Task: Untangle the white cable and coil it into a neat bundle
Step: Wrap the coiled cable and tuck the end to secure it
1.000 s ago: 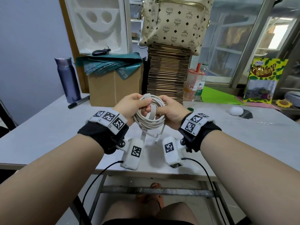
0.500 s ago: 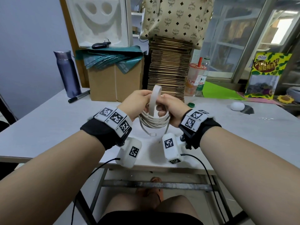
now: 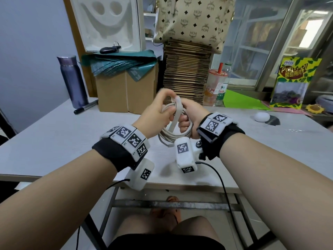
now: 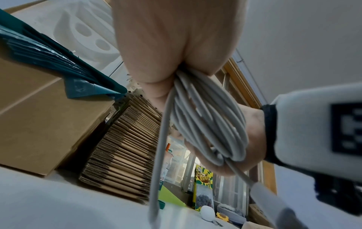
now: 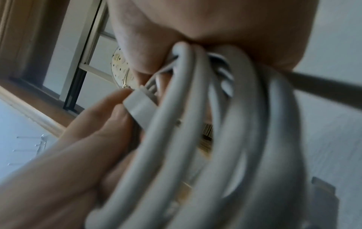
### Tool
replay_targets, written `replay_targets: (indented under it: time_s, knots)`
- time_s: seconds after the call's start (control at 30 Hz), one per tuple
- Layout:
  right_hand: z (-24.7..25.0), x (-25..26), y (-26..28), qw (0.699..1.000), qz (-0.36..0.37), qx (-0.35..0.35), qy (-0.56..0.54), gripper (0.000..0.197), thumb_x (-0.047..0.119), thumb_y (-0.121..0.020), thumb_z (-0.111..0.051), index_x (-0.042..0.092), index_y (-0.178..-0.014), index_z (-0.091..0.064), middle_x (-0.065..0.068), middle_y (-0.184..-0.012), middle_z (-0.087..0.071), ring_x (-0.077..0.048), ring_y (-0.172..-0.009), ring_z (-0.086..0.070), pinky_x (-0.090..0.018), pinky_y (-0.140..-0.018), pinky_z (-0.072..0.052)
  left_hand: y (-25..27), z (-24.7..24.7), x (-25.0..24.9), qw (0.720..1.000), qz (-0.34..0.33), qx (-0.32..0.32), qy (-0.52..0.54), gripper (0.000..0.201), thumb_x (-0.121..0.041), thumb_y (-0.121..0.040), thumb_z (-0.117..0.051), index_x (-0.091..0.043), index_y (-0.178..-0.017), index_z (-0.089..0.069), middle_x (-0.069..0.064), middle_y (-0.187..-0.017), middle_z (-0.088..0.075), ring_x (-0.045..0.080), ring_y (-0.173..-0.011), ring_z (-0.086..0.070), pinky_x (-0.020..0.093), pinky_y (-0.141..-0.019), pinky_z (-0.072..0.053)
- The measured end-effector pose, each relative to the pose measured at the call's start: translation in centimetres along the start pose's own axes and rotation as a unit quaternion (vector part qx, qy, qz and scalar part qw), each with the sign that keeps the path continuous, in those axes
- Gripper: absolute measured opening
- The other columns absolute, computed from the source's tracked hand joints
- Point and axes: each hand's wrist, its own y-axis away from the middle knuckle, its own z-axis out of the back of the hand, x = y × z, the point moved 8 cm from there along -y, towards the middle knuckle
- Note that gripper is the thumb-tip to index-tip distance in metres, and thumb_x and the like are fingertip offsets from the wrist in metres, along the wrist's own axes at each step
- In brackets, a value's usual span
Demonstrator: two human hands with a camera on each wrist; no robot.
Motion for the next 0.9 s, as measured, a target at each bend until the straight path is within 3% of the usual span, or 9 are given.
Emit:
replay_targets:
  time_s: [0.1, 0.17, 0.23, 0.37, 0.47, 0.53, 0.7, 0.83, 0.9]
  knots:
    - [-0.3, 0.1, 0.6, 1.000, -0.019, 0.014, -0.006, 0.055, 0.051, -0.092, -0.044, 0.011, -0.054, -0.049, 0.005, -0.032, -0.034, -0.005, -0.026, -0.022, -0.011, -0.039, -0.011, -0.1, 0.4, 0.3, 0.999, 0.025, -0.044, 0.012, 0.022, -0.018, -0.096, -0.050, -0.026, -0.101, -0.030, 0.002, -0.066, -0.054, 0.007, -0.045, -0.042, 0.024, -0.051, -0.038]
    - [-0.2, 0.3, 0.9, 1.000, -0.014, 0.004, -0.020, 0.056, 0.053, -0.093, -0.042, 0.013, -0.053, -0.046, 0.005, -0.031, -0.034, -0.005, -0.025, -0.022, -0.010, -0.037, -0.013, -0.2, 0.2, 0.1, 0.999, 0.029, -0.027, 0.017, 0.015, -0.019, -0.095, -0.050, -0.029, -0.093, -0.040, 0.001, -0.065, -0.057, 0.009, -0.046, -0.042, 0.028, -0.052, -0.038]
    - [-0.2, 0.4, 1.0, 1.000, -0.001, 0.001, -0.018, 0.057, 0.055, -0.094, -0.041, 0.013, -0.056, -0.046, 0.006, -0.031, -0.034, -0.004, -0.024, -0.023, -0.009, -0.035, -0.015, -0.2, 0.0, -0.2, 1.000, 0.022, -0.008, 0.019, 0.020, -0.017, -0.095, -0.049, -0.036, -0.088, -0.048, 0.001, -0.064, -0.058, 0.010, -0.046, -0.042, 0.030, -0.053, -0.039]
    - [0.0, -0.1, 0.9, 1.000, -0.027, 0.006, 0.003, 0.057, 0.050, -0.090, -0.046, 0.010, -0.049, -0.051, 0.006, -0.033, -0.030, -0.005, -0.027, -0.021, -0.012, -0.037, -0.015, 0.2, -0.1, -0.5, 1.000, 0.009, -0.007, 0.006, 0.020, -0.016, -0.095, -0.048, -0.034, -0.104, -0.043, 0.001, -0.066, -0.057, 0.012, -0.051, -0.045, 0.030, -0.055, -0.042]
    - [0.3, -0.4, 0.6, 1.000, -0.022, -0.007, 0.003, 0.053, 0.045, -0.091, -0.043, 0.010, -0.052, -0.049, 0.006, -0.032, -0.028, -0.006, -0.026, -0.020, -0.011, -0.036, -0.015, 0.0, -0.3, -0.3, 1.000, 0.028, 0.003, 0.004, 0.022, -0.016, -0.096, -0.048, -0.028, -0.113, -0.055, 0.001, -0.066, -0.057, 0.011, -0.050, -0.046, 0.026, -0.055, -0.043]
    - [0.5, -0.3, 0.3, 0.999, -0.004, -0.029, -0.023, 0.052, 0.050, -0.094, -0.040, 0.011, -0.060, -0.045, 0.006, -0.032, -0.028, -0.006, -0.025, -0.021, -0.009, -0.034, -0.017, -0.1, -0.4, -0.1, 0.999, 0.045, 0.010, -0.002, 0.023, -0.016, -0.096, -0.047, -0.020, -0.115, -0.059, 0.001, -0.067, -0.059, 0.010, -0.050, -0.046, 0.023, -0.055, -0.043]
    - [1.3, -0.4, -0.8, 0.997, 0.022, -0.067, -0.035, 0.058, 0.065, -0.090, -0.034, 0.017, -0.058, -0.040, 0.004, -0.037, -0.029, -0.009, -0.030, -0.022, -0.013, -0.036, -0.019, -0.4, 0.1, 0.6, 0.997, 0.070, 0.017, -0.004, 0.020, -0.017, -0.098, -0.045, -0.012, -0.091, -0.064, -0.001, -0.069, -0.062, 0.002, -0.045, -0.046, 0.013, -0.049, -0.038]
    - [1.6, 0.7, -1.7, 0.992, 0.106, -0.061, -0.012, 0.048, 0.057, -0.090, -0.046, 0.018, -0.063, -0.049, 0.004, -0.043, -0.036, -0.008, -0.034, -0.029, -0.019, -0.042, -0.023, -0.6, 0.4, 1.6, 0.989, 0.128, 0.014, 0.070, 0.032, -0.019, -0.100, -0.043, -0.004, -0.079, -0.063, 0.011, -0.068, -0.054, 0.012, -0.049, -0.043, 0.021, -0.050, -0.035]
    - [1.9, 0.9, -1.8, 0.989, 0.125, -0.076, 0.012, 0.043, 0.056, -0.089, -0.050, 0.019, -0.066, -0.049, 0.005, -0.043, -0.037, -0.009, -0.035, -0.030, -0.021, -0.045, -0.025, -0.5, 0.1, 2.1, 0.981, 0.163, 0.019, 0.099, 0.031, -0.021, -0.101, -0.041, -0.005, -0.084, -0.061, 0.007, -0.062, -0.047, 0.014, -0.051, -0.041, 0.023, -0.050, -0.034]
